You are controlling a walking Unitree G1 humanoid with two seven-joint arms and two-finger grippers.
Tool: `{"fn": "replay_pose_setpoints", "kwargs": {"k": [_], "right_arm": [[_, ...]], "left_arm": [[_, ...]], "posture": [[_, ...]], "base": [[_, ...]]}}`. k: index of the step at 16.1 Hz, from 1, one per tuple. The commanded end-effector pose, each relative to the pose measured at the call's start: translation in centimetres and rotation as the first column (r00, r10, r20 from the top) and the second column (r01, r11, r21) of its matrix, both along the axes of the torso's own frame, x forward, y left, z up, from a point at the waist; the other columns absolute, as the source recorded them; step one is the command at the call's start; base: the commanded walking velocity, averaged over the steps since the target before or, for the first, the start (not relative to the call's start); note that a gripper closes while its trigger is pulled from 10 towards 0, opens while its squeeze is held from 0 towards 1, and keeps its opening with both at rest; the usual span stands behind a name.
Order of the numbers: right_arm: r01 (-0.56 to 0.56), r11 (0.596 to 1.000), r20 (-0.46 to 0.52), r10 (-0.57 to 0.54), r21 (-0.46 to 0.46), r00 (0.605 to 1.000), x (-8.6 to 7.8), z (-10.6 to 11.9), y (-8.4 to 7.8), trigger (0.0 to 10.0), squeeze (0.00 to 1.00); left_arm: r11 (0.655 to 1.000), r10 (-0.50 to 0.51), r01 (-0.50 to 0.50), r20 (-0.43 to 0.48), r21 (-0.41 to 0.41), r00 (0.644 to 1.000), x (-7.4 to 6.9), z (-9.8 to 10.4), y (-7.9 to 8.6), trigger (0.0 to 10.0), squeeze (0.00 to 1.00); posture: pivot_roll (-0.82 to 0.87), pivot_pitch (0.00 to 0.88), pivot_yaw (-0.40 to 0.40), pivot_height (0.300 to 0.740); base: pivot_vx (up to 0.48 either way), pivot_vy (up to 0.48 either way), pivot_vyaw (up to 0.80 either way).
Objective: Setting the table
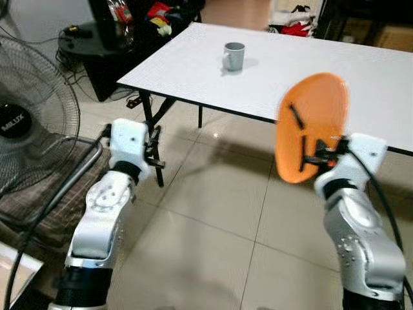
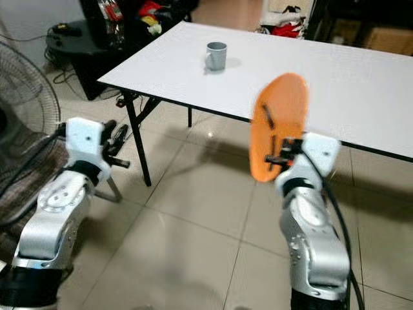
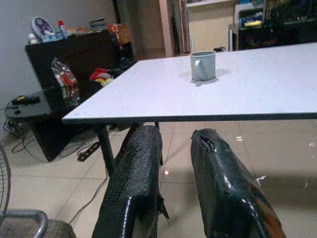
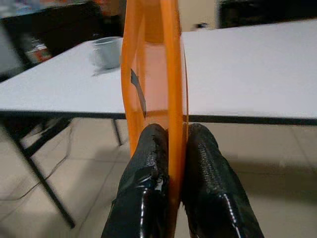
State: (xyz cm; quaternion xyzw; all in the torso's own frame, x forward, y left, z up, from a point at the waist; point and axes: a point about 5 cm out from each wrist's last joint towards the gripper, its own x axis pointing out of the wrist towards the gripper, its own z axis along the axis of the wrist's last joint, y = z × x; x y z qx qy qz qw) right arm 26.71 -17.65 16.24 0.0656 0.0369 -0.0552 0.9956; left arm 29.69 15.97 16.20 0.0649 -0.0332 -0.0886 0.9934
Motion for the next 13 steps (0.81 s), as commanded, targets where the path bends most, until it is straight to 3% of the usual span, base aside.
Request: {"fn": "replay_pose_setpoints", "kwargs": {"k": [1,7,9,13], "right_arm": [[-0.058,0.998,0.082,0.060,-0.022,0.995,0.39,1.54,0.62,10.0,0.00],[-0.112,0.987,0.084,0.122,-0.114,0.989,0.68,1.74,1.13,10.0,0.00],[-0.098,0.986,0.071,0.109,-0.138,0.992,0.93,1.44,0.89,10.0,0.00],[-0.132,0.986,0.100,0.143,-0.104,0.985,0.99,1.75,1.39,10.0,0.00]], "left_arm": [[0.999,-0.011,0.011,0.012,-0.032,1.000,-0.27,0.10,-0.24,10.0,0.00],[0.999,-0.014,0.015,0.008,-0.043,1.000,-0.33,0.16,-0.30,10.0,0.00],[0.999,-0.002,0.002,0.008,-0.043,1.000,-0.11,0.18,0.00,10.0,0.00],[0.999,-0.006,0.006,-0.002,-0.033,1.000,-0.13,-0.06,0.16,10.0,0.00]], "posture": [[0.02,0.000,0.017,0.740],[0.03,0.000,0.002,0.740],[0.03,0.000,0.007,0.740],[0.02,0.000,0.009,0.740]], "base": [[0.281,0.000,0.00],[0.406,0.000,0.00],[0.480,0.000,0.80],[0.480,0.000,0.20]]}}
